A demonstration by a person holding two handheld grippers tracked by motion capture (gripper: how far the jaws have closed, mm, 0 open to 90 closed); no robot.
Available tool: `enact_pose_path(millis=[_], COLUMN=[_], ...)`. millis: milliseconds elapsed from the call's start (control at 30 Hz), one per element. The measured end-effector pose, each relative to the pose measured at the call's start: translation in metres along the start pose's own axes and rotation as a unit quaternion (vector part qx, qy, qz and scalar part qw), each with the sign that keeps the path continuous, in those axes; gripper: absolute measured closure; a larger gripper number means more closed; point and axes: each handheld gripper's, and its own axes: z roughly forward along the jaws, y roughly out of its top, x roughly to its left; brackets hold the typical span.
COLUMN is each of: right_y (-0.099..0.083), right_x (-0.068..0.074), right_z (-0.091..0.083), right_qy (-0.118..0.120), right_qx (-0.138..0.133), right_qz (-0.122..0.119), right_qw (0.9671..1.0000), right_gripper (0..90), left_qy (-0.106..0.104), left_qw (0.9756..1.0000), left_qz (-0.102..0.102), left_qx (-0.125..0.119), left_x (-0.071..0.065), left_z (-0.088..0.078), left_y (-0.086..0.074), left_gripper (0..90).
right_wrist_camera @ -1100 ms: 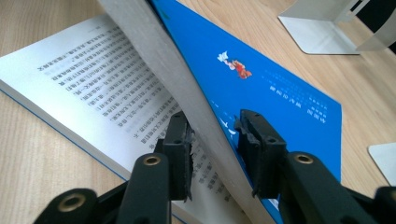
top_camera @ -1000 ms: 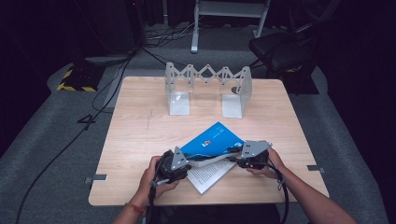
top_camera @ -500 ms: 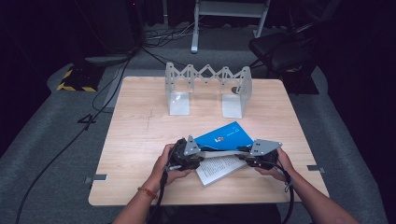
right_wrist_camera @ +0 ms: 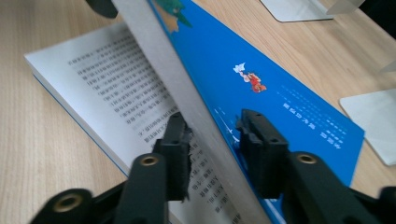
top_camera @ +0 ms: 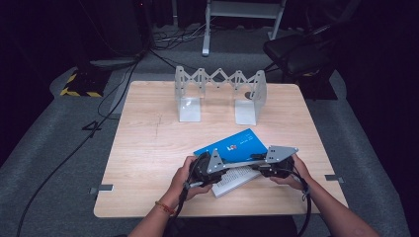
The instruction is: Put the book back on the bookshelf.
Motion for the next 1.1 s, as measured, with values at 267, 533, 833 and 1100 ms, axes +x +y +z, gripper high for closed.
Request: enact_pose_path(millis=[267,533,833,1100], right_y=[-0.031,-0.03,-0.012,0.006], right_x=[-0.03,-0.026,-0.009,0.006], right_z=[-0.012,-0.013,-0.013,-0.005], right_qy=[0.006,-0.005,-0.027,-0.035], right_qx=[-0.02,-0.017,0.009,0.036], right_qz=[-0.003,-0.038,-0.051,-0.052], right_qw=[0.9998,0.9991,0.9983,0.9974], right_gripper=[53.6,65.0,67.6,68.3], left_qy=[-0.014,-0.019,0.003,0.071], left_qw=[0.9999,0.9994,0.9996,0.9938], left_qz=[0.006,-0.027,-0.009,-0.016], left_qx=[-0.003,-0.011,0.028,0.084], left_x=[0.007,0.019,-0.002,-0.01], left_z=[-0.005,-0.016,-0.027,-0.01], left_y=[-0.01,-0.019,0.001,0.003], left_gripper=[71.9,65.2,49.7,56.2])
